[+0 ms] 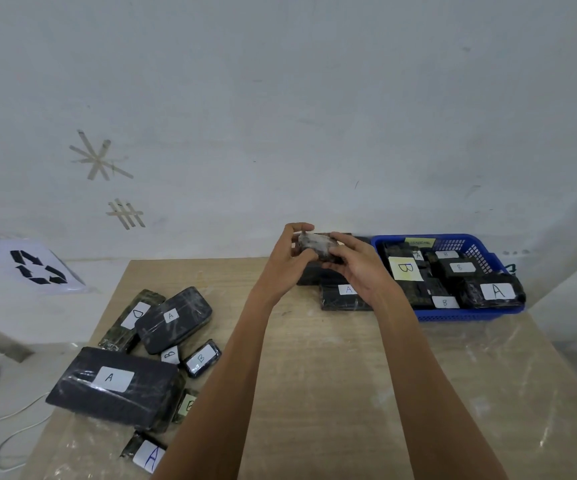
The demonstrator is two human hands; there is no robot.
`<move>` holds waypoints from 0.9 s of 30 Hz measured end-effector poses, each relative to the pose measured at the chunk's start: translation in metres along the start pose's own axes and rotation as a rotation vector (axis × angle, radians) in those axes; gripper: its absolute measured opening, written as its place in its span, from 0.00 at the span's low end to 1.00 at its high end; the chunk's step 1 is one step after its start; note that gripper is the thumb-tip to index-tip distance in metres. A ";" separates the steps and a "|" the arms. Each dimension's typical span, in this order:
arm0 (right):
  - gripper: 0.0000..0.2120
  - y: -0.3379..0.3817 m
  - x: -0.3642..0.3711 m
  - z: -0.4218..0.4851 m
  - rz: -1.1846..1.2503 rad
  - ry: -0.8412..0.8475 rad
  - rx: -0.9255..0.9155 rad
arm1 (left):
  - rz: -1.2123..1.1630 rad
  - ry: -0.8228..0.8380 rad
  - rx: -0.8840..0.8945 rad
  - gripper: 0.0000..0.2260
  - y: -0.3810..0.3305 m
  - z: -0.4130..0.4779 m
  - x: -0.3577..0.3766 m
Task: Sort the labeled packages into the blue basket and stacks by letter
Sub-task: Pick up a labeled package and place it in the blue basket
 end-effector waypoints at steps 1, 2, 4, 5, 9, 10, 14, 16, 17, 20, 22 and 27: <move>0.18 -0.002 -0.001 0.000 -0.034 -0.005 -0.027 | -0.015 -0.032 -0.022 0.17 0.000 0.001 -0.001; 0.20 -0.003 -0.002 -0.001 -0.075 -0.008 -0.057 | -0.025 -0.071 -0.045 0.18 0.003 0.003 -0.003; 0.22 -0.004 -0.001 -0.003 -0.165 -0.011 -0.118 | -0.025 -0.128 -0.083 0.17 0.007 0.007 -0.008; 0.23 -0.004 0.000 -0.004 -0.200 -0.015 -0.141 | -0.026 -0.137 -0.100 0.16 0.009 0.008 -0.009; 0.19 -0.002 0.005 -0.008 -0.250 -0.025 -0.180 | -0.108 -0.115 -0.107 0.13 0.008 0.007 -0.010; 0.19 -0.001 0.006 -0.008 -0.253 -0.018 -0.185 | -0.116 -0.111 -0.099 0.13 0.007 0.007 -0.010; 0.18 0.002 0.008 -0.007 -0.277 -0.012 -0.221 | -0.135 -0.120 -0.085 0.14 0.007 0.006 -0.010; 0.18 0.003 0.009 -0.006 -0.278 -0.021 -0.229 | -0.138 -0.128 -0.079 0.15 0.008 0.006 -0.010; 0.18 0.003 0.010 -0.006 -0.276 -0.026 -0.228 | -0.139 -0.130 -0.078 0.15 0.008 0.006 -0.010; 0.17 0.002 0.011 -0.004 -0.299 -0.030 -0.230 | -0.148 -0.134 -0.076 0.14 0.011 0.006 -0.010; 0.17 0.003 0.010 -0.004 -0.318 -0.025 -0.237 | -0.148 -0.130 -0.069 0.14 0.010 0.005 -0.010; 0.17 0.007 0.007 -0.004 -0.308 -0.018 -0.246 | -0.145 -0.125 -0.058 0.14 0.005 0.006 -0.009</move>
Point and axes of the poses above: each hand's wrist, its own z-axis towards the middle knuckle, its own x-axis out of the palm, y = z × x, the point moved 3 cm from there along z, towards the middle knuckle, and after that the axes turned 4 degrees about -x, right-handed, at the moved point
